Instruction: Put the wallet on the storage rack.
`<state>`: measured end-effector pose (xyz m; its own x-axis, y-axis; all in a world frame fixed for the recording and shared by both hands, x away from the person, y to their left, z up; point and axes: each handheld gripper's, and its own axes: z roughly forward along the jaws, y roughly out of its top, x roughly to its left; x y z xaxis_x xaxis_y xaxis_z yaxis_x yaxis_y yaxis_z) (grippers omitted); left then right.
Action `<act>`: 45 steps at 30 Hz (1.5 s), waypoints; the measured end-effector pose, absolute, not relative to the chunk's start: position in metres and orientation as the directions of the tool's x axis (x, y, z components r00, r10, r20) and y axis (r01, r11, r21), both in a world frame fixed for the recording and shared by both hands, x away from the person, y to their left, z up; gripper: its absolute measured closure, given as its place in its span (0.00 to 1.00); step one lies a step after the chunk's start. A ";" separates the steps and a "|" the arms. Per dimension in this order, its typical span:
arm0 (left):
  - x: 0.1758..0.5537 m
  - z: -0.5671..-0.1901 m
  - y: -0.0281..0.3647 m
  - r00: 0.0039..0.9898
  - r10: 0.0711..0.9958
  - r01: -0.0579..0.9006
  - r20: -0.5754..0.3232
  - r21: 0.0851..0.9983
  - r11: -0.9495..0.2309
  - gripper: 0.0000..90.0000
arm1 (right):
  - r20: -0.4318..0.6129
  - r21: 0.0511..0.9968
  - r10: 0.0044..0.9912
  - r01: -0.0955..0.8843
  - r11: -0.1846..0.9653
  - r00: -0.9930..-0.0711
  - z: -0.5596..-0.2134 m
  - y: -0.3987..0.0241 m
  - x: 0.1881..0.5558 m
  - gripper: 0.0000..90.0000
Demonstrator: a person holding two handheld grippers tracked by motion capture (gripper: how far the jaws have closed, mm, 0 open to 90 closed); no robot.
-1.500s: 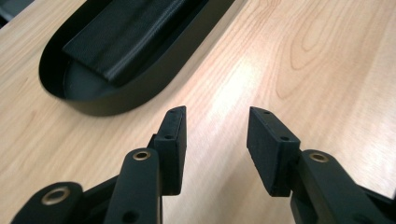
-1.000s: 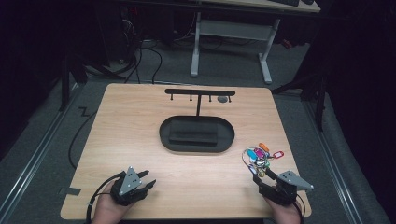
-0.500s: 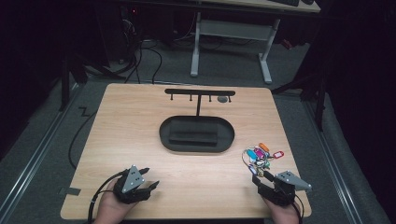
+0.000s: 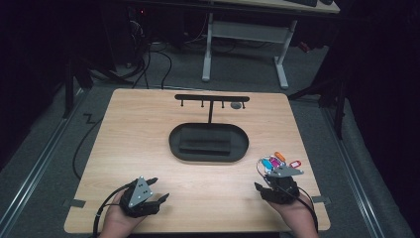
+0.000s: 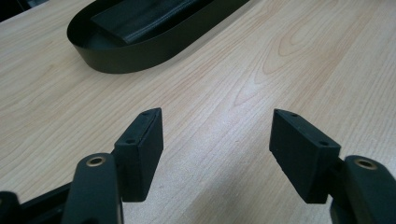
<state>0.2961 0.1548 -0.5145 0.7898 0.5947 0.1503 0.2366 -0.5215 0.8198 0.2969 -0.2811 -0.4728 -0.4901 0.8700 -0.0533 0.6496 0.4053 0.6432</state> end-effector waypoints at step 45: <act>0.290 -0.516 0.151 0.835 0.520 0.172 0.179 0.812 -0.557 0.43 | -0.028 0.109 0.790 0.783 0.612 -0.613 -0.488 -0.270 0.418 0.74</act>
